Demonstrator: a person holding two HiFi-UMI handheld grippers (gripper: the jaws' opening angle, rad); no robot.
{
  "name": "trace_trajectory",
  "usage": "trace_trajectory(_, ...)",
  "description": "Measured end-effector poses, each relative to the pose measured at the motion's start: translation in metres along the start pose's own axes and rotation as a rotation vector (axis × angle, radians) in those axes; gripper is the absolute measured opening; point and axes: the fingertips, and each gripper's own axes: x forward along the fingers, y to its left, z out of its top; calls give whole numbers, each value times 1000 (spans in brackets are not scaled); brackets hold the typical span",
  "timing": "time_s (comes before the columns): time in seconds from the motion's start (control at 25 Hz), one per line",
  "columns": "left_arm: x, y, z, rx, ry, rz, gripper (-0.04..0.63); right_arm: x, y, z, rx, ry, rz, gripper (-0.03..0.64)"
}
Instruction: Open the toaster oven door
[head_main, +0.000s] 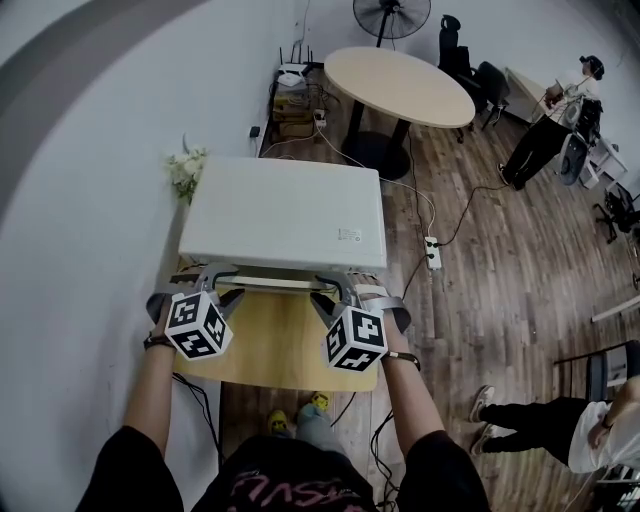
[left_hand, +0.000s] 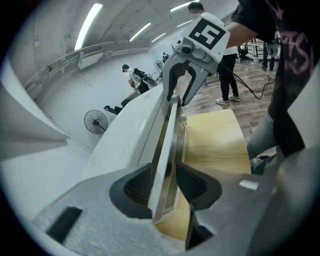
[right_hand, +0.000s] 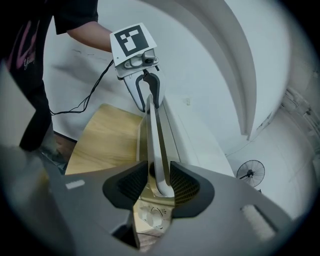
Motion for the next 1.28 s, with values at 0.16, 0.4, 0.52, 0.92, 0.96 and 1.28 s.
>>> trace_trajectory(0.16, 6, -1, -1, 12, 12, -22, 155, 7, 3, -5, -13, 30, 28, 143)
trace_trajectory(0.4, 9, -1, -3, 29, 27, -36, 129, 12, 6, -7, -28, 44, 40, 130)
trace_trajectory(0.52, 8, -1, -3, 32, 25, -39, 126, 13, 7, -6, -33, 51, 40, 127)
trace_trajectory(0.92, 2, -17, -5, 52, 22, -40, 120, 7, 21, -6, -28, 79, 15, 124)
trace_trajectory(0.96, 1, -20, -6, 55, 22, -39, 120, 7, 24, -6, -27, 83, 15, 123)
trace_trajectory(1.28, -7, -44, -9, 75, 9, -42, 109, 0, 48, -7, -18, 127, 11, 118)
